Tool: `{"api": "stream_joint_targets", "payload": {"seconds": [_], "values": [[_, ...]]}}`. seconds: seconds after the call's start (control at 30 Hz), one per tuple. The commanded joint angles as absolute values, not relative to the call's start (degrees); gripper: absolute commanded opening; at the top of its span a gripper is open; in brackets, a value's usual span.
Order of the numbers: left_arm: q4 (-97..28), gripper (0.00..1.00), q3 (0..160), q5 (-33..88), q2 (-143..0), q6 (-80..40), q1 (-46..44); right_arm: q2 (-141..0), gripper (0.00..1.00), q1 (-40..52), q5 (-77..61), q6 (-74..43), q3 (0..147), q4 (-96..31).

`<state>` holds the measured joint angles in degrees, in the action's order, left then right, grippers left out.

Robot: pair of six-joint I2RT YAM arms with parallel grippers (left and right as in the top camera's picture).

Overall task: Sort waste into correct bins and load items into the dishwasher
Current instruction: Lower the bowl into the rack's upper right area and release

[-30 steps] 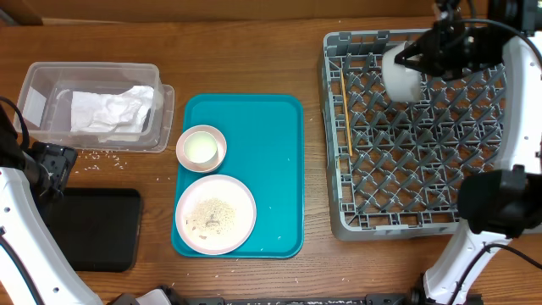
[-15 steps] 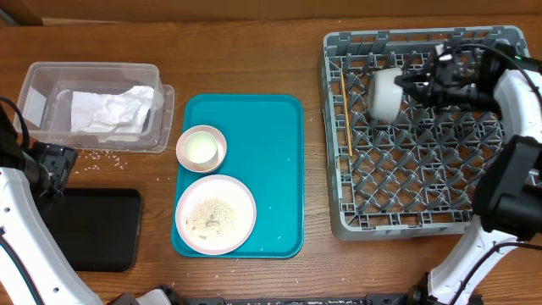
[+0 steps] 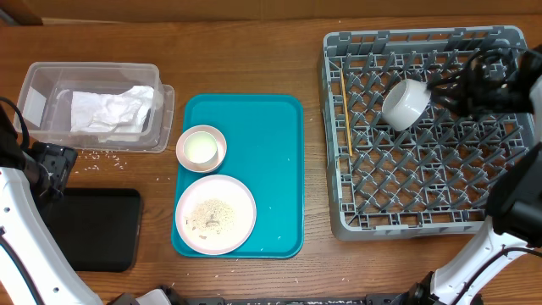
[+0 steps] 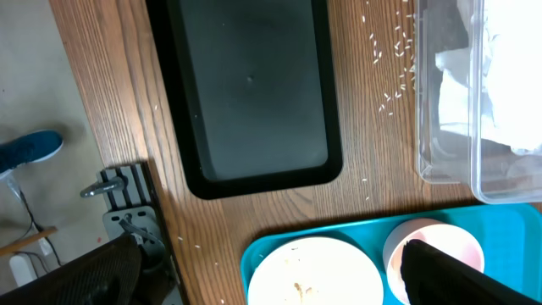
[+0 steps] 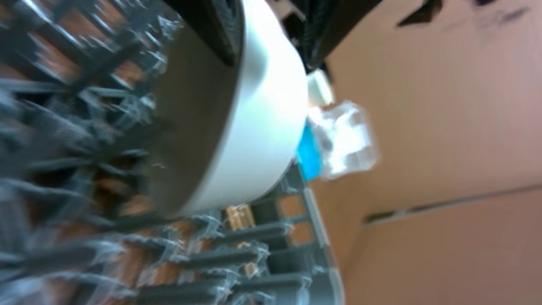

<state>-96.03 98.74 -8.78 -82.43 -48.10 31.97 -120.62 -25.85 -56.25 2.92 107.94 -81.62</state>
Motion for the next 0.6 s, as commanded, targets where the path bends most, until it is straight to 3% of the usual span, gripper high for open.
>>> {"api": "stream_joint_targets", "payload": {"seconds": [0.0,0.17,0.47,0.57], "values": [[-96.1,1.0,99.5,-9.0,-82.5,-48.9,31.9,-114.0,0.35,-26.7,-37.5,-3.1,119.3,-86.2],[-96.1,1.0,99.5,-9.0,-82.5,-48.9,31.9,-108.2,0.52,-22.3,-32.1,-4.6,125.7,-89.7],[-96.1,1.0,99.5,-9.0,-82.5,-48.9,31.9,-108.7,0.5,-3.8,-25.4,-6.4,123.1,-88.8],[-96.1,1.0,99.5,-9.0,-82.5,-48.9,31.9,-108.9,0.51,11.3,-25.9,-12.2,123.1,-81.7]]}}
